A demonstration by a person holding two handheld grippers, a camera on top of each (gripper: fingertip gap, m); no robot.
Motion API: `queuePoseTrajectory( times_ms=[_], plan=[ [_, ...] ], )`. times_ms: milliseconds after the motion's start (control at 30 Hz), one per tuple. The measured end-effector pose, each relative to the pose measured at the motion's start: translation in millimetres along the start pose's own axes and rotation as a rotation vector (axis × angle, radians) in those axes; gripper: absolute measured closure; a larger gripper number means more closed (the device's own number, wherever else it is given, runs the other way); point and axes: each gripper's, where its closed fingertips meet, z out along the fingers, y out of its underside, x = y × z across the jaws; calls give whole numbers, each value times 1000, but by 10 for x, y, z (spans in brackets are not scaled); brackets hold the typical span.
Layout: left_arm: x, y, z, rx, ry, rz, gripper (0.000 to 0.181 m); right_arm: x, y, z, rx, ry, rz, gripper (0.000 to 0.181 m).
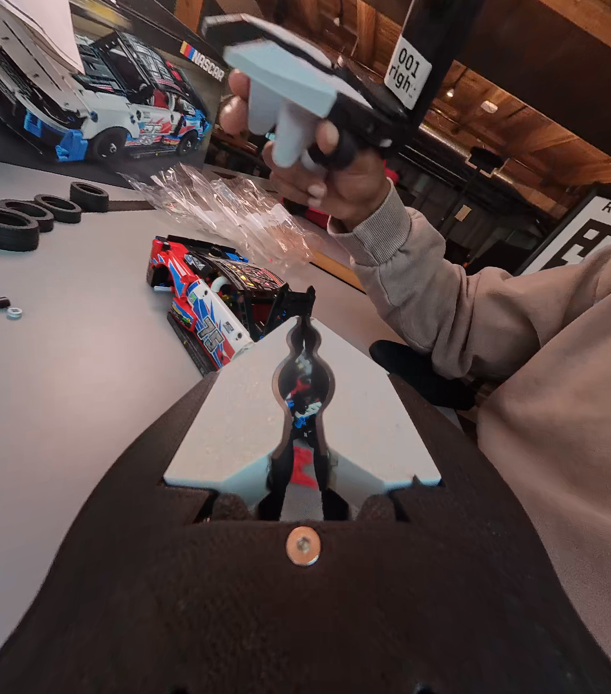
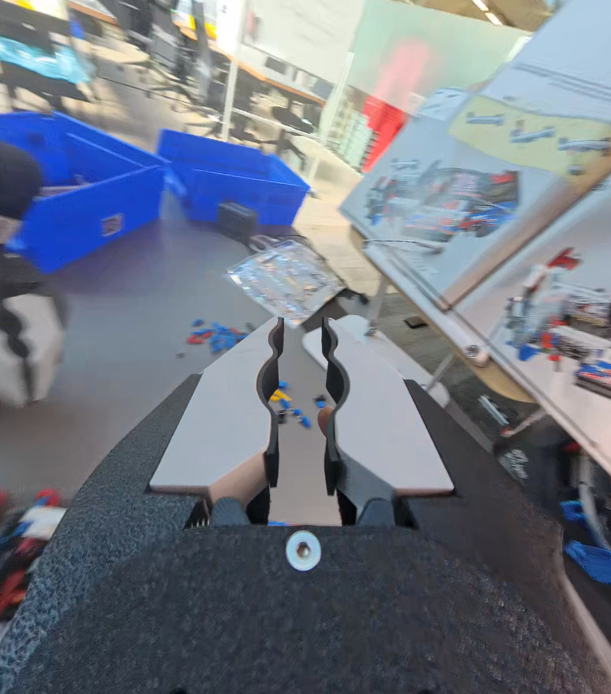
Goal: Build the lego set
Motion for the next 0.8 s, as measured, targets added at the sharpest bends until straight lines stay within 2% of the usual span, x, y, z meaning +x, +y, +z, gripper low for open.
queuePoseTrajectory(
  times_ms=[133,233,267,333,467,633,800],
  plan=[
    [-134,41,-40,-32,-73,24,181,1238,165,566,-134,313,8,151],
    [-238,139,-47,-106,-151,122,181,1768,299,910,-204,424,-36,152],
    [-255,170,-42,-125,-166,150,181,1842,354,1012,-227,423,-34,154],
    [-253,222,-21,-149,-170,177,181,1968,435,1112,-249,453,-20,172],
    [-243,291,8,-185,-170,208,181,2013,470,1041,-188,486,50,178],
    [-247,340,35,-203,-163,207,181,2103,603,847,-84,507,273,180],
    [-272,370,37,-212,-171,204,181,2106,645,797,-69,507,311,179]
  ],
)
